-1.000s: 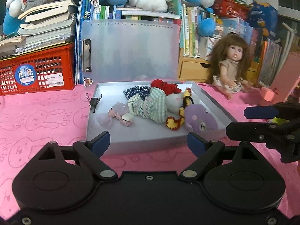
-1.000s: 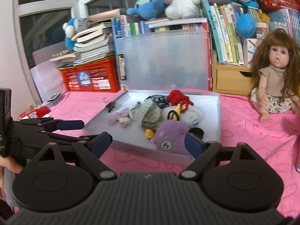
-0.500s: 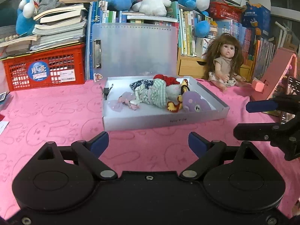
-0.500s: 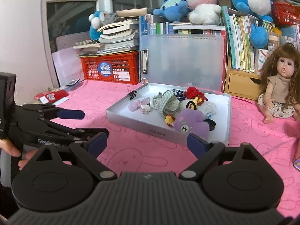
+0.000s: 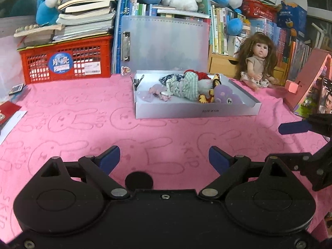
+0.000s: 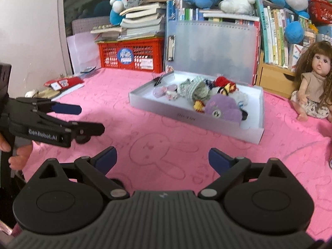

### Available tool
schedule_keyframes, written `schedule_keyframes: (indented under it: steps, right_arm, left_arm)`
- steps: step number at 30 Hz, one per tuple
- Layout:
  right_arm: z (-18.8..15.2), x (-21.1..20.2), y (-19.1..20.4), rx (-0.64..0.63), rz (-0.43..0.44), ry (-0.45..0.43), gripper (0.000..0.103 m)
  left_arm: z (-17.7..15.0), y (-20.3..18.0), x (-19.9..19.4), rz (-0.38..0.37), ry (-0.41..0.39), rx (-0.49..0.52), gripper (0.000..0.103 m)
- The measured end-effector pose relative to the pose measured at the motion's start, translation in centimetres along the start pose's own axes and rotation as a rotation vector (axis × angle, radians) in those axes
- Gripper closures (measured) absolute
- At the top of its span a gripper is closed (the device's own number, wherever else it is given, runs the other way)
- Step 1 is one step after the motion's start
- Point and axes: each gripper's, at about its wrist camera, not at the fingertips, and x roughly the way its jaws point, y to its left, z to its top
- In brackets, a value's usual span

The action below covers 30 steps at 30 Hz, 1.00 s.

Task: Organize objects
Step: 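Withdraw both tools from the tray toward the black discs on the table, then grasp a black round disc with the left tool while the right tool grasps another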

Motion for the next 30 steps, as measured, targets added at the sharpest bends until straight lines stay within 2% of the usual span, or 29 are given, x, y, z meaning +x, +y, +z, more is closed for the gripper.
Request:
schedule_keyframes:
  steps: [17, 30]
  right_arm:
    - [-2.5, 0.7, 2.0, -0.017, 0.04, 0.069, 0.004]
    - [-3.7, 1.0, 3.0, -0.033, 0.039, 0.083, 0.001]
  left_arm:
    - [-3.3, -0.1, -1.3, 0.034, 0.001, 0.043, 0.01]
    - [-4.3, 0.0, -0.8, 0.036, 0.023, 0.022, 0.01]
